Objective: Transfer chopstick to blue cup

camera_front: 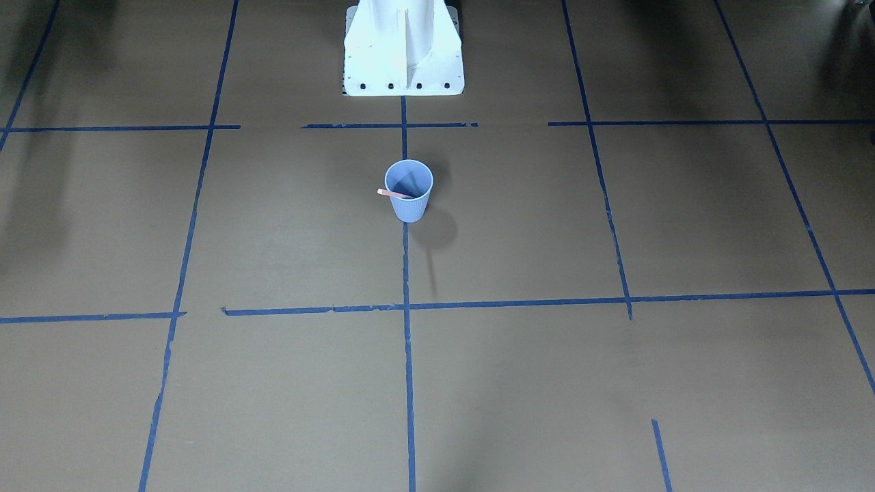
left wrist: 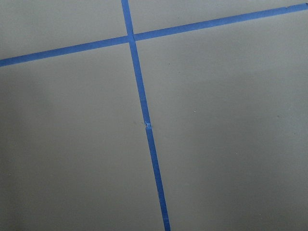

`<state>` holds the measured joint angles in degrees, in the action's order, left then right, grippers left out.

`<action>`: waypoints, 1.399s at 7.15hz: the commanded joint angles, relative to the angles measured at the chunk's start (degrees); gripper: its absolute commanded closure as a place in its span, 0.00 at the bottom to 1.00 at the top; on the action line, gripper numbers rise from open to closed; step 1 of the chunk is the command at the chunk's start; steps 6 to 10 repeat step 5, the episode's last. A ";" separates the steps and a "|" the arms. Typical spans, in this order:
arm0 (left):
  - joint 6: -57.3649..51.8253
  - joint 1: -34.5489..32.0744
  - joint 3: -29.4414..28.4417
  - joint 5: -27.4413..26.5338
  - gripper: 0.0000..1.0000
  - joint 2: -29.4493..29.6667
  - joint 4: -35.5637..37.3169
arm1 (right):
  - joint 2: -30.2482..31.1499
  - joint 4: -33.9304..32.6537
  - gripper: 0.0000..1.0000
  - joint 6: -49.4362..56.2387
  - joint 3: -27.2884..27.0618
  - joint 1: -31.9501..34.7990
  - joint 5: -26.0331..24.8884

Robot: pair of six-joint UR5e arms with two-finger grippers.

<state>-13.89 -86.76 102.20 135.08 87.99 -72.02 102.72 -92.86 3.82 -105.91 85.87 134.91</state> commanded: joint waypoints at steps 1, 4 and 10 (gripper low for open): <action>-0.09 -0.07 1.32 0.18 0.00 -0.27 -0.05 | -0.06 1.18 0.00 -0.30 0.09 -0.08 0.62; 0.00 0.01 2.13 -0.08 0.00 -0.19 -0.05 | -0.41 3.54 0.00 0.05 0.35 -0.26 1.41; 0.00 0.01 2.21 -0.43 0.00 0.25 0.03 | -0.41 3.74 0.00 0.13 0.44 -0.26 1.41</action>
